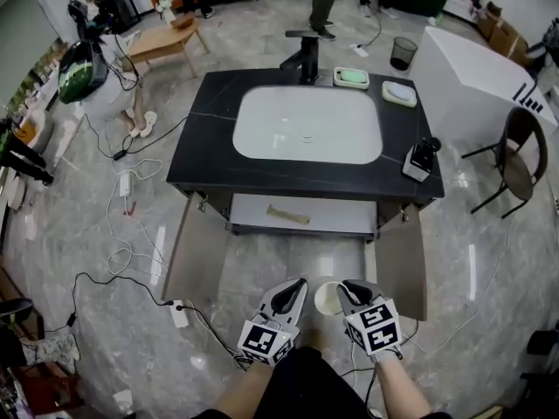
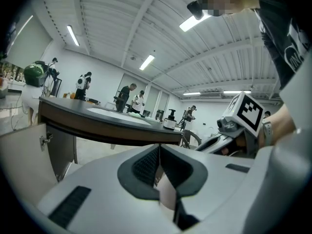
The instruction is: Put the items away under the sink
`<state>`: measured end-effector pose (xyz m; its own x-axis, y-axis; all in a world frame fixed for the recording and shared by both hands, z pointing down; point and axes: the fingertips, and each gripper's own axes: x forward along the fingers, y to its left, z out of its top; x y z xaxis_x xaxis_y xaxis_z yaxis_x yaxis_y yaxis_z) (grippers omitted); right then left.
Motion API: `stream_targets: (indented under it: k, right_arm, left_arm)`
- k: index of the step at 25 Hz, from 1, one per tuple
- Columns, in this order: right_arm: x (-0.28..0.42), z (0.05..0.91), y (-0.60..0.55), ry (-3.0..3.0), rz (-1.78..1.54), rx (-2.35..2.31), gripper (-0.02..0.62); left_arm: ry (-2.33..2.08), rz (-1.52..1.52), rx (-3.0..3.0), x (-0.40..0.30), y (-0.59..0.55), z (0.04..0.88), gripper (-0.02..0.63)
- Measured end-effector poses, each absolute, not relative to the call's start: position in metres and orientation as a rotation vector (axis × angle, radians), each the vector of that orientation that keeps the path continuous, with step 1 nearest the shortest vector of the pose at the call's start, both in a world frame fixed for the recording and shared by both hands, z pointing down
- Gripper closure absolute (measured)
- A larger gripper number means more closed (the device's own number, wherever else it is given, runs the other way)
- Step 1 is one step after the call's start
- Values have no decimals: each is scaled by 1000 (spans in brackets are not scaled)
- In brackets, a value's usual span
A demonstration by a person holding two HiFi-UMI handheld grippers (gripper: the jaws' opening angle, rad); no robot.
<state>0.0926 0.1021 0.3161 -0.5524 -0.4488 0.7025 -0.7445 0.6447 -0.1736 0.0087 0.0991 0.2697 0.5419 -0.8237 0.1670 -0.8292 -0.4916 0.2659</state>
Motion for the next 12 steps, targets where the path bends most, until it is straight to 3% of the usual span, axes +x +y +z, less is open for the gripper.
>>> stream_targets:
  k: [12]
  right_arm:
    - [107, 401, 78, -2190, 688, 985, 541]
  left_arm:
    - [-1305, 95, 2491, 24, 70, 359, 595]
